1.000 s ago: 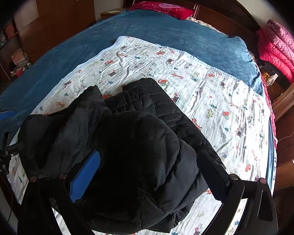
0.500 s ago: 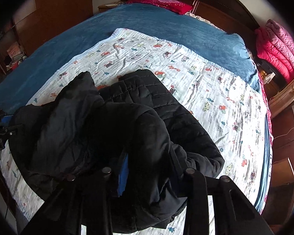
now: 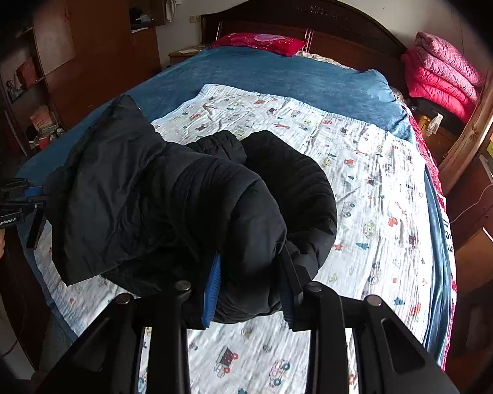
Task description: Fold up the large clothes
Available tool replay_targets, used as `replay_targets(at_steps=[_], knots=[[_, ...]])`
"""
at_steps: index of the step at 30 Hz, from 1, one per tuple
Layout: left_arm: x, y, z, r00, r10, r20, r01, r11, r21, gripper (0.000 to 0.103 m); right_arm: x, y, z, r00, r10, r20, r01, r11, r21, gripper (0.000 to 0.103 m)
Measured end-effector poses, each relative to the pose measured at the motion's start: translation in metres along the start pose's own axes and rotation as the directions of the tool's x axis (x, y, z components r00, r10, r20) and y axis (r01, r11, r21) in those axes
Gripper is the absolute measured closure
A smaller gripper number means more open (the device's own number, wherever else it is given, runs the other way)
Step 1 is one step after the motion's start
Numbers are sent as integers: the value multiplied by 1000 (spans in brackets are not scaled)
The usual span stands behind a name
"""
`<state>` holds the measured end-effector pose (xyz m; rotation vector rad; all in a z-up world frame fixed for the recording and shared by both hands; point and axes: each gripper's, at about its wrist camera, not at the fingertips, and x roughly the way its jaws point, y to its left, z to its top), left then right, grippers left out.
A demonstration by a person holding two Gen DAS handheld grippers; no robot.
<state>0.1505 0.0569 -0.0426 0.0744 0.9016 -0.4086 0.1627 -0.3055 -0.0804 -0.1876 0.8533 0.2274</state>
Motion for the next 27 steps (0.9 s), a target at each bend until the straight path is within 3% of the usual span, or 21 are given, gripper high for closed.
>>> replay_targets(at_steps=[13, 27], knots=[[-33, -64, -104, 999, -7, -47, 10, 998, 63, 75, -15, -10, -103, 999, -6, -40, 8, 999, 50, 69], [-9, -90, -169, 979, 5, -203, 22, 991, 129, 73, 5, -2, -184, 980, -7, -198, 20, 998, 64, 64]])
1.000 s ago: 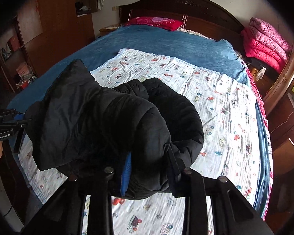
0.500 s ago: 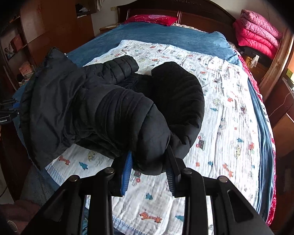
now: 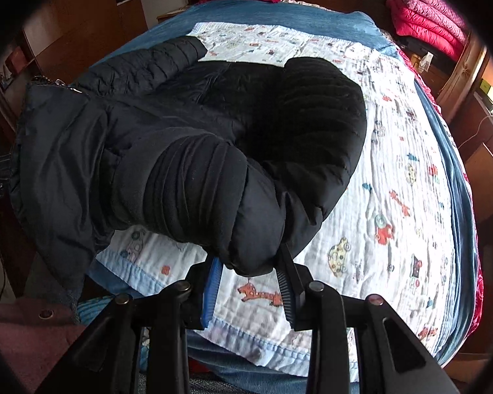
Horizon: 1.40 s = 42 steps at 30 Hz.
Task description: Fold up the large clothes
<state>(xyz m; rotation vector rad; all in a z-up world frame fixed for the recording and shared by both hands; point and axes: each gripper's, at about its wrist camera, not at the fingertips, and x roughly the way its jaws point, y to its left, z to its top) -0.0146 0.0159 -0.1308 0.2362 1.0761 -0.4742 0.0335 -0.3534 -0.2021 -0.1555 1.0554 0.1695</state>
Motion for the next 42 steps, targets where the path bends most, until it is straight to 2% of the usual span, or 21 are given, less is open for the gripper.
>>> replay_targets(at_steps=[5, 10, 12, 13, 14, 15, 18, 23, 26, 30, 35, 42], knots=[[-11, 6, -2, 999, -3, -35, 4, 1000, 16, 66, -9, -8, -13, 998, 0, -58, 0, 1000, 0, 63], [-45, 15, 11, 1000, -6, 25, 5, 1000, 25, 66, -33, -14, -12, 998, -25, -65, 23, 999, -26, 63], [-55, 17, 24, 998, -7, 68, 6, 1000, 18, 63, -41, -14, -2, 999, 8, -38, -9, 1000, -23, 54], [-57, 19, 30, 996, -13, 87, 12, 1000, 8, 56, -40, -13, 3, 1000, 15, -22, -15, 1000, -23, 50], [-57, 19, 37, 994, -27, 101, 27, 1000, -4, 51, -38, -11, 10, 1000, 28, -3, -28, 999, -21, 40], [-55, 19, 43, 993, -47, 110, 49, 999, -16, 51, -33, -11, 15, 999, 40, 5, -40, 999, -18, 35], [-32, 8, 63, 992, -81, 100, 83, 996, -19, 51, -8, -4, 29, 995, 104, -1, -104, 995, 0, 35], [23, -5, 78, 993, -119, 17, 120, 991, -57, 51, 49, 9, 25, 986, 123, -111, -123, 992, 9, 34], [58, -4, 73, 992, -113, -61, 107, 991, -84, 51, 74, 13, 14, 981, 106, -164, -106, 994, 11, 34], [92, 1, 61, 983, -101, -151, 84, 990, -117, 51, 87, 6, 10, 972, 136, -189, -128, 990, 53, 34], [103, 2, 56, 982, -88, -165, 70, 991, -112, 51, 72, -13, 30, 983, 131, -131, -124, 990, 62, 35], [112, 8, 52, 977, -110, -185, 81, 984, -159, 50, 67, -87, 77, 995, 94, -41, -85, 977, 194, 34]])
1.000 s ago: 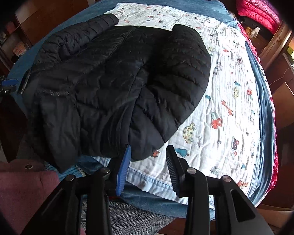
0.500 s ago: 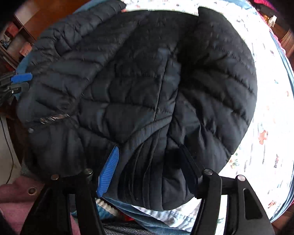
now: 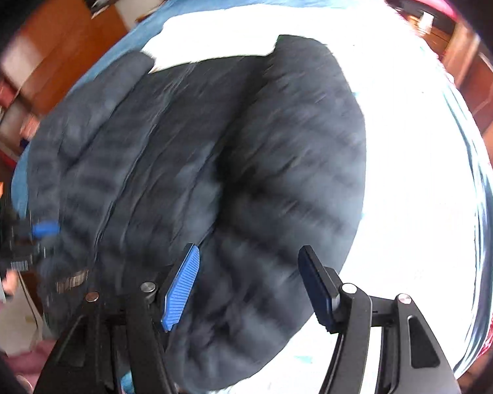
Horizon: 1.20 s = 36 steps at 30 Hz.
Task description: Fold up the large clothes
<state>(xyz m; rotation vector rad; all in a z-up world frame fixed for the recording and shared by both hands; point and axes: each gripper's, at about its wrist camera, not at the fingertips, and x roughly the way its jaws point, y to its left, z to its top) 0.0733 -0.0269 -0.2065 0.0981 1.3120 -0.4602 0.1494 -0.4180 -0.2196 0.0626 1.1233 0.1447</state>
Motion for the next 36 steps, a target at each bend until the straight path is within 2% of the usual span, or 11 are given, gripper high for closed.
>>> replay_targets(at_steps=[4, 13, 18, 21, 25, 27, 28, 29, 30, 33, 36], knots=[[2, 2, 5, 1000, 0, -24, -1, 1000, -15, 48, 10, -41, 27, 1000, 12, 19, -14, 995, 101, 34], [12, 0, 17, 998, 9, -56, -11, 999, -42, 40, 63, -122, 68, 986, 163, 31, -164, 927, 339, 34], [19, -7, 27, 997, 22, -75, -24, 999, -24, 34, 95, -141, 78, 979, 199, 45, -199, 886, 418, 34], [22, -9, 31, 996, 25, -83, -27, 999, -20, 32, 109, -150, 80, 963, 259, 79, -264, 839, 475, 34], [27, -12, 38, 996, 35, -84, -37, 999, -17, 28, 100, -148, 80, 947, 300, 115, -316, 807, 499, 37], [27, -12, 38, 996, 40, -83, -42, 999, -17, 27, 92, -139, 88, 956, 271, 108, -290, 836, 466, 67], [28, -13, 39, 996, 43, -82, -44, 999, -17, 27, 83, -133, 90, 971, 220, 98, -241, 866, 437, 72], [28, -13, 40, 996, 43, -82, -45, 999, -16, 27, 79, -130, 93, 976, 192, 99, -216, 884, 415, 83], [28, -14, 41, 996, 44, -83, -45, 999, -16, 27, 70, -129, 94, 980, 166, 108, -196, 901, 387, 88], [27, -13, 42, 996, 44, -77, -46, 999, -18, 27, 31, -126, 86, 984, 68, 162, -119, 935, 335, 91], [24, -14, 42, 997, 48, -65, -49, 999, -13, 27, -8, -132, 71, 974, -31, 225, -48, 939, 340, 93]])
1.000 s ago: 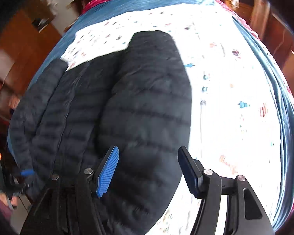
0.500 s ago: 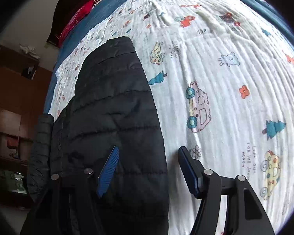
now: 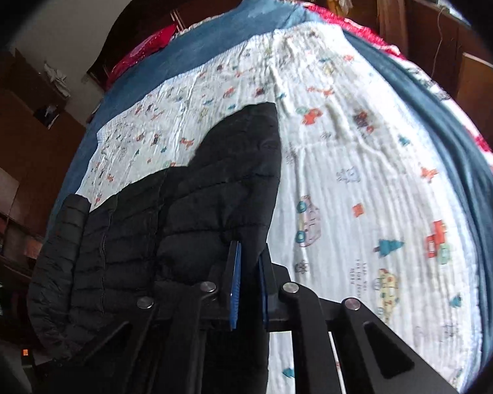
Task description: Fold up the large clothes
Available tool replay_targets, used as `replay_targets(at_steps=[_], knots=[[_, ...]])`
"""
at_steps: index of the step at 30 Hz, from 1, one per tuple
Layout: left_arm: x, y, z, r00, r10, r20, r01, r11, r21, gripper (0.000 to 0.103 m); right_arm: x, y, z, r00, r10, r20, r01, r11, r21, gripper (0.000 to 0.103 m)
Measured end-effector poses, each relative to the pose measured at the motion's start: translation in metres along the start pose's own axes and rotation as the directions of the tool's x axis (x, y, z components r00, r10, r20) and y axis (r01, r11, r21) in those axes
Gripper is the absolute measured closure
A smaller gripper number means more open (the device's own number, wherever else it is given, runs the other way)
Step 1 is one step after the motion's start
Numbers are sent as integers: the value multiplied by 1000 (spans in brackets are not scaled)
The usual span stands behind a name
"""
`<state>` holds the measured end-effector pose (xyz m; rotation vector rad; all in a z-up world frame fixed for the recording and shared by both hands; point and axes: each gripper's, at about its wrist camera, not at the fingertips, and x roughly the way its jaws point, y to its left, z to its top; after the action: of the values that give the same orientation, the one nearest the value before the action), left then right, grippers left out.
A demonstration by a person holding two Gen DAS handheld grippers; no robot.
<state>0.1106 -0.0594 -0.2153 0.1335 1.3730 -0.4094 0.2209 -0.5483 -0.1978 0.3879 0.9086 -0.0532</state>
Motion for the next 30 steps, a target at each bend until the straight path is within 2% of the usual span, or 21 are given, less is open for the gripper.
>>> replay_targets(at_steps=[3, 5, 7, 8, 10, 14, 15, 17, 19, 21, 23, 24, 27, 30], knots=[[-6, 2, 0, 1000, -6, 21, 6, 1000, -6, 27, -37, -19, -18, 990, -114, 87, 113, 993, 16, 93], [-13, 5, -2, 999, -8, 37, 9, 1000, -15, 27, -41, -38, -33, 978, -186, 100, 181, 982, 55, 93], [-27, 10, -3, 998, -4, 64, 6, 1000, -27, 27, -28, -64, -49, 968, -251, 26, 247, 962, 119, 93], [-34, 12, -3, 997, -7, 80, 9, 999, -34, 27, -16, -73, -54, 966, -255, -31, 257, 956, 140, 93], [-55, 19, -1, 992, -14, 125, 21, 998, -55, 27, -3, -88, -62, 966, -245, -84, 257, 947, 191, 92], [-97, 41, 7, 978, 10, 210, 9, 996, -87, 27, -19, -76, -54, 953, -302, -23, 301, 937, 176, 92], [-106, 48, 12, 974, 28, 225, -6, 995, -99, 27, -28, -64, -49, 951, -310, 5, 306, 940, 151, 92], [-120, 68, 26, 967, 78, 243, -45, 989, -138, 16, -39, -41, -44, 955, -292, 55, 286, 954, 93, 90], [-128, 86, 42, 961, 118, 250, -74, 981, -177, 15, -43, -21, -43, 970, -236, 63, 234, 972, 31, 78], [-131, 106, 58, 961, 129, 244, -79, 975, -206, 14, -37, -8, -50, 988, -154, 30, 155, 988, -19, 53], [-131, 130, 80, 962, 129, 240, -69, 968, -241, 12, -22, 4, -59, 994, -108, -22, 106, 992, -67, 50], [-129, 142, 95, 964, 123, 235, -59, 963, -262, 12, -13, 7, -63, 993, -110, -53, 105, 991, -87, 50], [-120, 173, 130, 972, 108, 207, -41, 952, -302, 12, 20, 12, -76, 974, -161, -157, 138, 980, -145, 50], [-100, 196, 166, 981, 78, 180, -15, 945, -326, 12, 47, 8, -86, 951, -222, -214, 186, 967, -176, 49]])
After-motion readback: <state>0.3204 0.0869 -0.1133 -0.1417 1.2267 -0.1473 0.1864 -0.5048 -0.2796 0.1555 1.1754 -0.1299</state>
